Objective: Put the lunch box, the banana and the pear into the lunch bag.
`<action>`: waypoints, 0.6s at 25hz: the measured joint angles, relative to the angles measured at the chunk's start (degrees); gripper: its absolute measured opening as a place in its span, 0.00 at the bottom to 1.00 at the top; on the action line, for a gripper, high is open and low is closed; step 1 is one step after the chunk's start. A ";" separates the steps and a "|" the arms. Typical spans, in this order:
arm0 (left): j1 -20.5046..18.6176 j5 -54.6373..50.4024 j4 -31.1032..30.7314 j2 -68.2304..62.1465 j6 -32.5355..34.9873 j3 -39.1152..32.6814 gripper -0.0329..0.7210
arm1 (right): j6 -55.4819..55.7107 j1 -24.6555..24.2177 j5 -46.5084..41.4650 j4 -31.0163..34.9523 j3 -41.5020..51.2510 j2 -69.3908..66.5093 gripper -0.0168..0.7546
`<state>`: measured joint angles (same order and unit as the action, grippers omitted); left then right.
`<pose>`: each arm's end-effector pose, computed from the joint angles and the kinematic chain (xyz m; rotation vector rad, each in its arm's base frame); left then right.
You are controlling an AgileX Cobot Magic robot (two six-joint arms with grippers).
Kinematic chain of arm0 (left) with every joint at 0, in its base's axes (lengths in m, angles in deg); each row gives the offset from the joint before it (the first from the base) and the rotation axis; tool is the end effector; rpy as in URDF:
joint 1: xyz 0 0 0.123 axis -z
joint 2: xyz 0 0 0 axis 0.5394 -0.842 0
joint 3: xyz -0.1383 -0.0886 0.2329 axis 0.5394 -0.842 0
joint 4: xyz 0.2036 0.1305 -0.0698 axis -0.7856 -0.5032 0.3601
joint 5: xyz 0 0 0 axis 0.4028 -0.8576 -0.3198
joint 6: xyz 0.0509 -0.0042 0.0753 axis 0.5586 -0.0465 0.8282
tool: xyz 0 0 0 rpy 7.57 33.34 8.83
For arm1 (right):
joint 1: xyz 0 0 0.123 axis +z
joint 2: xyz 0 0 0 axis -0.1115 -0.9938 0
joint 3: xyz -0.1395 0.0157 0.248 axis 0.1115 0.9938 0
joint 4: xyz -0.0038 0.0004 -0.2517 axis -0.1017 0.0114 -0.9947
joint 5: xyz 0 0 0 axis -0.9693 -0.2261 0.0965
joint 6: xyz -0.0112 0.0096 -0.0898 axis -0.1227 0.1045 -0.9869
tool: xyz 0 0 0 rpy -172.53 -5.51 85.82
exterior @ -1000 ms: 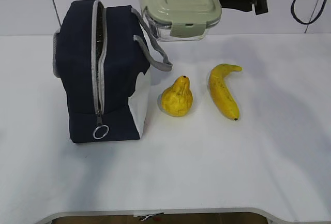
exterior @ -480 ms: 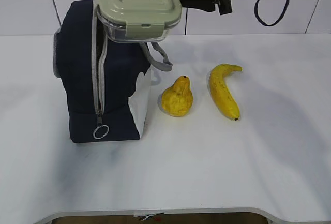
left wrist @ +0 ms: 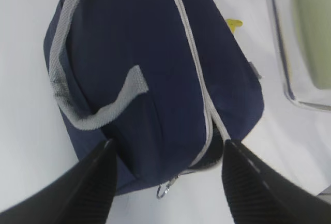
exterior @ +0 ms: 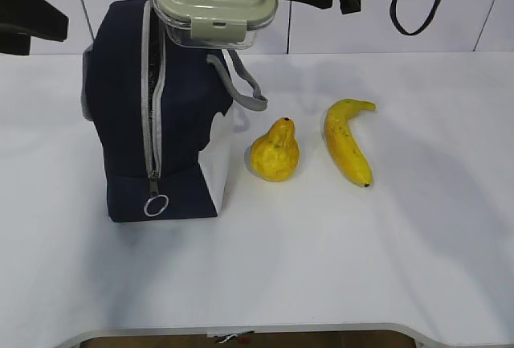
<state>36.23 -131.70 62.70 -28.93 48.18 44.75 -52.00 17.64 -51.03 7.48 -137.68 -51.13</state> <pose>0.2726 -0.0633 0.3496 0.1976 2.3191 -0.7134 0.3807 0.1514 0.3453 -0.2405 2.1126 1.4443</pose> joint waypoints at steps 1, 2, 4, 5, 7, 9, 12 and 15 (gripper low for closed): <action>0.00 -0.25 0.42 -1.68 0.69 0.93 0.69 | 0.00 0.00 0.09 0.10 0.00 0.00 0.52; 0.00 -0.39 0.68 -3.26 1.21 2.03 0.69 | 0.00 0.00 0.14 0.10 0.00 0.00 0.52; 0.00 -0.63 0.94 -5.98 2.23 4.07 0.69 | 0.00 0.00 0.23 0.10 0.00 0.00 0.52; 0.00 -0.87 1.33 -7.48 2.96 4.91 0.69 | 0.00 0.00 0.28 0.23 0.00 0.00 0.52; 0.00 -1.90 2.88 -10.11 4.10 6.98 0.69 | 0.00 0.00 0.37 0.49 0.00 0.00 0.52; 0.00 -2.94 4.27 -12.71 4.55 8.79 0.69 | 0.00 0.00 0.41 0.93 0.00 0.00 0.52; 0.21 -3.21 4.63 -16.00 4.93 10.59 0.69 | 0.00 0.00 0.50 2.35 0.00 0.00 0.52; 0.21 -3.42 4.62 -18.54 4.98 11.21 0.63 | 0.00 0.00 0.50 3.05 0.00 0.00 0.52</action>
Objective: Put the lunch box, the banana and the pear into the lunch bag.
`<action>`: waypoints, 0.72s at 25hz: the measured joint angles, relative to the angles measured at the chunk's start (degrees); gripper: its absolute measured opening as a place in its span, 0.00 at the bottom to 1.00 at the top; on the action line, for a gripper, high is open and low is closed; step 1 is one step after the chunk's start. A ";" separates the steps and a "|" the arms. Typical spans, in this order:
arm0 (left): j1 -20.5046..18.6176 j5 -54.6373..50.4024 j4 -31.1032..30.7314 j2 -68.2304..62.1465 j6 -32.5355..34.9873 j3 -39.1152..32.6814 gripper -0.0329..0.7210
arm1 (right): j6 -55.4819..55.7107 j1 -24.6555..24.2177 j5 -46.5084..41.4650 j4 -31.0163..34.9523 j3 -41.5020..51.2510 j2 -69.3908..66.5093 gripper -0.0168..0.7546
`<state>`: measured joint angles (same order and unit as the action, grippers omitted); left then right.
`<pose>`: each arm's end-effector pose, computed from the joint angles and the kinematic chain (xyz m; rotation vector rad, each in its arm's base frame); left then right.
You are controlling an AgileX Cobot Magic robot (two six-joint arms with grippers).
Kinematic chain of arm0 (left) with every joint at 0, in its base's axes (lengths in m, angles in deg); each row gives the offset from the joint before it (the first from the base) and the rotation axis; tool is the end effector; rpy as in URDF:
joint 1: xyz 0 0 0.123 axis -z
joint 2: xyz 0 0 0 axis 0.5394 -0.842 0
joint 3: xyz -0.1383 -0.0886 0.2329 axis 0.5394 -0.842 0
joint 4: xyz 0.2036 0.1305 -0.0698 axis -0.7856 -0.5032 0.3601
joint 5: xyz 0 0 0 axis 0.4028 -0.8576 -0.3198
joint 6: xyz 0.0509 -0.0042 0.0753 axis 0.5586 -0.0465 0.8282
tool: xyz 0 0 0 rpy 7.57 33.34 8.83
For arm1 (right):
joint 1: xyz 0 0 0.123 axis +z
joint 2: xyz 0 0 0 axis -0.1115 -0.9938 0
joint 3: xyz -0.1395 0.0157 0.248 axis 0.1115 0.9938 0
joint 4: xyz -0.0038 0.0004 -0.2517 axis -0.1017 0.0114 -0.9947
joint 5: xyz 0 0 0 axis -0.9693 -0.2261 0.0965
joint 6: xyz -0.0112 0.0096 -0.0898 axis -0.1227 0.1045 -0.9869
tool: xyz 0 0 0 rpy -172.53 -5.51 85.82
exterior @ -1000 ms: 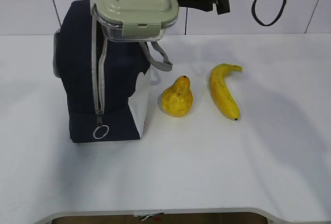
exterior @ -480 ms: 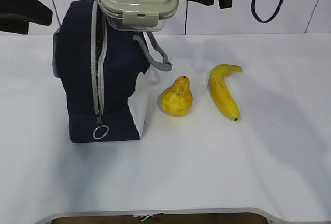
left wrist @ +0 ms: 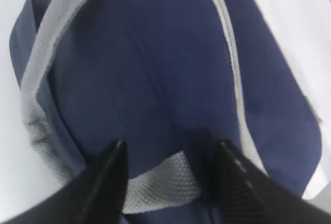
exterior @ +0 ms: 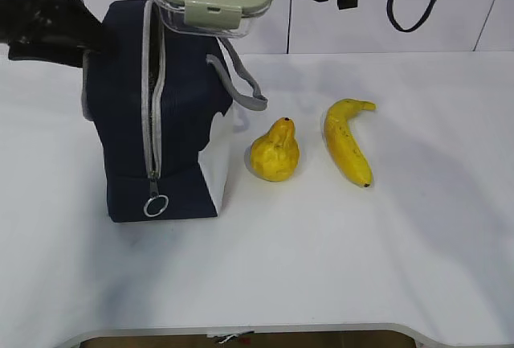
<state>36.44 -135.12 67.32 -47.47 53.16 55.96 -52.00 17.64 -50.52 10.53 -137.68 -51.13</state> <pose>0.3500 -0.0759 0.3085 0.2490 2.4287 -0.8257 0.3819 0.1520 0.3492 -0.1968 2.0770 1.4889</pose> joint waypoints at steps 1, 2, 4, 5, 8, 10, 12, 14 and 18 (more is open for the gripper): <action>0.00 -0.09 0.00 -0.82 0.00 0.10 0.57 | 0.00 0.00 0.27 0.09 0.00 0.00 0.52; 0.00 -0.35 0.13 -1.13 0.00 0.10 0.49 | 0.00 0.00 0.44 0.09 0.00 0.00 0.52; 0.00 -0.75 0.27 -1.62 0.09 0.10 0.32 | 0.00 0.26 1.36 0.65 0.00 0.00 0.52; 0.00 -1.04 0.27 -1.62 0.50 0.22 0.22 | 0.00 0.38 1.77 1.28 0.00 0.00 0.52; 0.00 -1.53 0.82 -1.62 1.92 0.47 0.08 | -0.11 1.66 2.91 3.11 0.00 -0.98 0.52; 0.00 -1.97 1.07 -1.62 2.17 0.47 0.07 | -0.73 3.29 3.59 3.73 0.00 -2.28 0.52; 0.00 -2.47 1.26 -1.62 2.17 0.47 0.07 | -1.07 4.79 4.58 4.10 0.00 -3.53 0.52; 0.00 -2.56 2.35 -1.62 2.26 0.47 0.07 | -1.84 5.78 5.85 4.35 0.00 -4.71 0.52; 0.00 -2.82 4.65 -1.62 2.62 1.09 0.07 | -2.83 6.06 8.13 4.60 0.00 -7.66 0.52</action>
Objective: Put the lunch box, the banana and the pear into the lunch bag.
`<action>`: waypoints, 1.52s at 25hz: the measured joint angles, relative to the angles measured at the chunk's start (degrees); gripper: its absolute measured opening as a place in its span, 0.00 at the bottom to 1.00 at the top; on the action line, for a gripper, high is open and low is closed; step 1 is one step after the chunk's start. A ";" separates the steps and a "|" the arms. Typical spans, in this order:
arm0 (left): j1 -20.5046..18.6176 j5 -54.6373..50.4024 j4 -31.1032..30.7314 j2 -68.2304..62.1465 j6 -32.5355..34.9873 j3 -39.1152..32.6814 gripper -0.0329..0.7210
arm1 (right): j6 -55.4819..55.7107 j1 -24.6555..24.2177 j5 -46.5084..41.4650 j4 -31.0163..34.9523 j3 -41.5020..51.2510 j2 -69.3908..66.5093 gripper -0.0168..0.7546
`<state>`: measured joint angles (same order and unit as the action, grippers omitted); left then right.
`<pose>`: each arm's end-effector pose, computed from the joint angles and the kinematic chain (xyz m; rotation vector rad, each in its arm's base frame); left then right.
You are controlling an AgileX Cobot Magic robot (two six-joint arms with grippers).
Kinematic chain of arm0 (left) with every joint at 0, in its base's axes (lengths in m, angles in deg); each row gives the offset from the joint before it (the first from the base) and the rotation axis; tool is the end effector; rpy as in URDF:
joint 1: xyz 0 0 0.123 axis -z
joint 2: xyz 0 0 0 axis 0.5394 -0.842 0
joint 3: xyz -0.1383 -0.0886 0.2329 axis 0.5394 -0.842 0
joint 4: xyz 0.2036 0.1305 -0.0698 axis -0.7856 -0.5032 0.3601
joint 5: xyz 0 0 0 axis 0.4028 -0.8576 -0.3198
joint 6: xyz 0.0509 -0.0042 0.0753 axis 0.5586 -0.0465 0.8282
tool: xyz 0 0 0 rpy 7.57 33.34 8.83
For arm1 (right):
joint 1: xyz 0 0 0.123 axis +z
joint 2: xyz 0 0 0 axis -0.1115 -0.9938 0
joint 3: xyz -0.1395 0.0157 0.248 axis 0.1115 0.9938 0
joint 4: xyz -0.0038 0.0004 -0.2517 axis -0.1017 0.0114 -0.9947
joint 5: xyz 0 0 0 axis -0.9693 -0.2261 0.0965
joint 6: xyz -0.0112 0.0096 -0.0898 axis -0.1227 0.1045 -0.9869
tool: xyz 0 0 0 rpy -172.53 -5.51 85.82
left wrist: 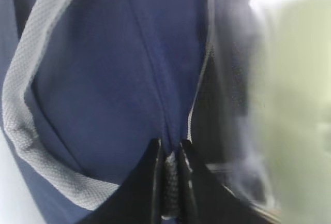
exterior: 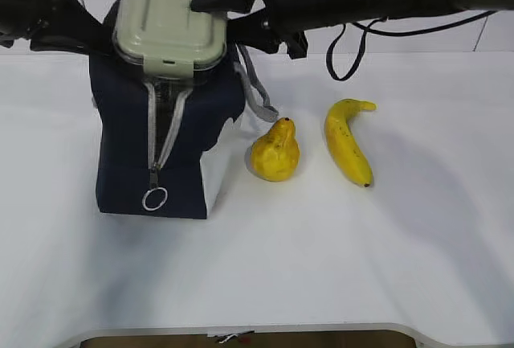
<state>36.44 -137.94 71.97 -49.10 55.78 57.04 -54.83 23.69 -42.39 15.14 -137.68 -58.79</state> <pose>0.3537 -0.0820 0.3074 0.2768 2.4161 -0.9299 0.4024 0.1958 0.2967 -0.0986 2.1335 1.4938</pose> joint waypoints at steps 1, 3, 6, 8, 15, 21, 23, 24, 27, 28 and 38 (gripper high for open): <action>0.00 0.00 0.07 0.00 0.00 0.41 0.07 | -0.04 0.00 0.65 -0.14 0.00 -0.80 0.52; 0.00 -0.11 0.07 0.36 0.00 1.32 0.07 | -0.15 -0.35 2.69 -1.24 0.00 -1.81 0.52; 0.00 -0.41 0.24 0.79 0.00 2.55 0.07 | -0.19 -0.58 6.00 -3.17 0.00 -2.48 0.52; 0.00 -0.69 0.38 1.03 0.13 2.90 0.07 | -0.19 -0.79 8.34 -4.98 0.00 -2.48 0.52; 1.29 -0.90 2.83 0.66 2.56 2.91 0.06 | -0.28 -0.48 10.78 -6.10 -0.27 -3.38 0.52; 3.26 -3.88 17.72 -1.41 12.42 2.91 0.06 | -0.28 1.95 4.84 -5.45 -3.51 -5.82 0.52; 3.26 -5.33 20.85 -1.41 13.63 2.91 0.06 | -0.42 2.35 3.01 -5.45 -5.12 -5.82 0.52; 3.26 -5.74 21.44 -1.41 13.93 3.01 0.06 | -0.42 2.35 2.09 -5.55 -5.68 -5.82 0.52; 3.26 -6.11 19.69 -1.68 14.27 3.01 0.06 | -0.46 2.58 2.47 -6.78 -6.10 -6.01 0.52; 3.26 -6.23 19.01 -1.92 14.37 3.01 0.06 | -0.46 2.58 2.86 -7.37 -6.10 -6.40 0.52; 3.26 -6.56 18.01 -8.11 19.92 2.72 0.06 | -0.46 2.58 4.80 -7.57 -6.36 -14.10 0.52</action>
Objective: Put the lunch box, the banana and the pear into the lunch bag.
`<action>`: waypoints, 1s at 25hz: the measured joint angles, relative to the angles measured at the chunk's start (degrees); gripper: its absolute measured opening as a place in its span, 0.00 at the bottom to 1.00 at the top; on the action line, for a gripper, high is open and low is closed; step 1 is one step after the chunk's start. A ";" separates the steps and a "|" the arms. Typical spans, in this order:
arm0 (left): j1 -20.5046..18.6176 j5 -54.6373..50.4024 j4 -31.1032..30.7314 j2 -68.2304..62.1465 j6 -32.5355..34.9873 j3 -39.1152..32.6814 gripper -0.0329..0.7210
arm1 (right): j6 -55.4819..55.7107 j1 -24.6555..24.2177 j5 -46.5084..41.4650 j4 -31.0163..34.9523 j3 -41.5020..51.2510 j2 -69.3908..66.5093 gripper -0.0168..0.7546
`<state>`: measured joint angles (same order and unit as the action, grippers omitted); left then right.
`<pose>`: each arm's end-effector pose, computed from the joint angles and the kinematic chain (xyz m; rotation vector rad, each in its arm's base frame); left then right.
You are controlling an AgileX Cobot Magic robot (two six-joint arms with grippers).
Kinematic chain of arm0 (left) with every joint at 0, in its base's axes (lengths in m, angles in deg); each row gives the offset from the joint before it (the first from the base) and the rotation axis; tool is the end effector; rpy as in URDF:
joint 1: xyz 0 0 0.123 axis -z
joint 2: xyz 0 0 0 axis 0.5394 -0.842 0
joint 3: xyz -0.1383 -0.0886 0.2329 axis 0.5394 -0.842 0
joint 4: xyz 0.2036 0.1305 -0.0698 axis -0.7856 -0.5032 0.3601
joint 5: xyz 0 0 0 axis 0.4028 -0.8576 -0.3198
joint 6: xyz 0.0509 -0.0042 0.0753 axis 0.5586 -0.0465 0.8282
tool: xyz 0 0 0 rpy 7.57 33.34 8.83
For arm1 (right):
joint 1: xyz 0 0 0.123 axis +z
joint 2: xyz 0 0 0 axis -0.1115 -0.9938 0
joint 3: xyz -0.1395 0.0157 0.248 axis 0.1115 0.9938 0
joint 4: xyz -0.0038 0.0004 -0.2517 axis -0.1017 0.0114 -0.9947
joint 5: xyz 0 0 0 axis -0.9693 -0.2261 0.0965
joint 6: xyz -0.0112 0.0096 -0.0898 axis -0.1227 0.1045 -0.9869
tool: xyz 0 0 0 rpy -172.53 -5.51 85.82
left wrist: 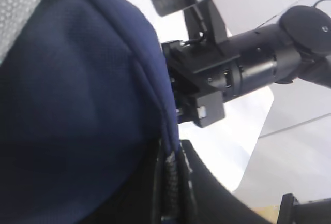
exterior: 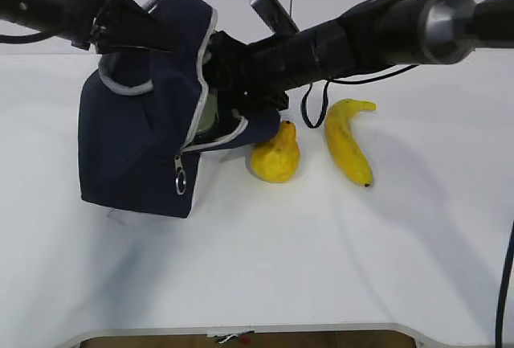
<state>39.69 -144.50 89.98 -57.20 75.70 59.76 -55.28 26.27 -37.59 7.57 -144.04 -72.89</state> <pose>0.3721 -0.1215 0.2885 0.5494 2.2194 -1.2312 0.4379 0.2230 0.2058 -0.1399 2.3234 1.3189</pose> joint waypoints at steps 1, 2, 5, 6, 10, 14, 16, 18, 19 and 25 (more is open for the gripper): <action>0.00 -0.11 0.00 -0.50 0.42 0.00 0.06 | 0.00 0.00 0.00 0.11 -0.27 -0.84 0.52; 0.00 -0.11 0.00 -1.11 0.54 0.00 0.06 | 0.00 0.00 0.00 0.43 -0.39 -1.71 0.52; 0.00 -0.38 0.00 -2.99 0.75 0.00 0.06 | 0.00 0.00 0.44 1.09 -0.77 -3.55 0.52; 0.00 -0.38 0.00 -3.32 0.79 0.00 0.06 | 0.00 0.00 0.55 1.32 -0.92 -3.90 0.52; 0.00 -0.47 0.00 -4.06 0.89 0.00 0.06 | 0.66 0.00 0.69 1.78 -1.63 -5.83 0.52; 0.00 -0.47 0.00 -4.06 1.09 0.00 0.06 | 2.06 0.00 1.11 2.02 -1.74 -6.73 0.52; 0.00 -0.47 0.00 -4.06 1.09 0.00 0.06 | 2.21 0.00 1.11 2.02 -1.78 -6.76 0.52; 0.00 -0.47 0.00 -4.06 1.09 0.00 0.06 | 2.55 0.00 1.14 2.02 -1.87 -6.91 0.54; 0.00 -0.47 0.00 -4.06 1.09 0.00 0.06 | 2.70 0.00 1.14 2.02 -1.87 -6.90 0.55; -0.58 -1.24 0.00 -4.06 1.09 0.00 0.06 | 3.00 -0.24 -1.13 2.02 -1.91 -6.90 0.67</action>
<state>39.12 -145.73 89.98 -61.26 76.79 59.76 -52.28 26.03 -38.72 9.59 -145.95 -79.79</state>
